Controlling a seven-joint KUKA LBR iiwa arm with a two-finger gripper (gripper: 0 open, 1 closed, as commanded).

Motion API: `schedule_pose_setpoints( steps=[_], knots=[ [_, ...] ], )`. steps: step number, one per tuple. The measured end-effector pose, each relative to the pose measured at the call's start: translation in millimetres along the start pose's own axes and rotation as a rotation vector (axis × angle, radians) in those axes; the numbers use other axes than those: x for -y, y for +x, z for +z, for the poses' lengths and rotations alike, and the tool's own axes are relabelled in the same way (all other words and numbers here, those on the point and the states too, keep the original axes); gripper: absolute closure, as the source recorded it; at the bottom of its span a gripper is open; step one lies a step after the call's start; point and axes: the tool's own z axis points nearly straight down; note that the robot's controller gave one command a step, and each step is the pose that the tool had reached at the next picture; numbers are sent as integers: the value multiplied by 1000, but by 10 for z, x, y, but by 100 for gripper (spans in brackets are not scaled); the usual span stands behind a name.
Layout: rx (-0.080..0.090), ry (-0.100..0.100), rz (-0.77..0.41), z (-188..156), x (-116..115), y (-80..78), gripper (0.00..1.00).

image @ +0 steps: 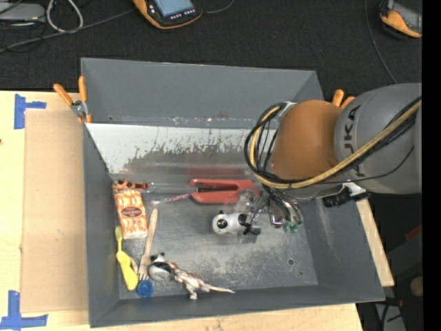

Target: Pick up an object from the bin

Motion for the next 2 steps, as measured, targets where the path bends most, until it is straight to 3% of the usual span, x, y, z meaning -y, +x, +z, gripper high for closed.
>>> schedule_pose_setpoints(
  steps=[2],
  knots=[
    [-2, -1, -1, -301, -1, 8, 100]
  ],
)
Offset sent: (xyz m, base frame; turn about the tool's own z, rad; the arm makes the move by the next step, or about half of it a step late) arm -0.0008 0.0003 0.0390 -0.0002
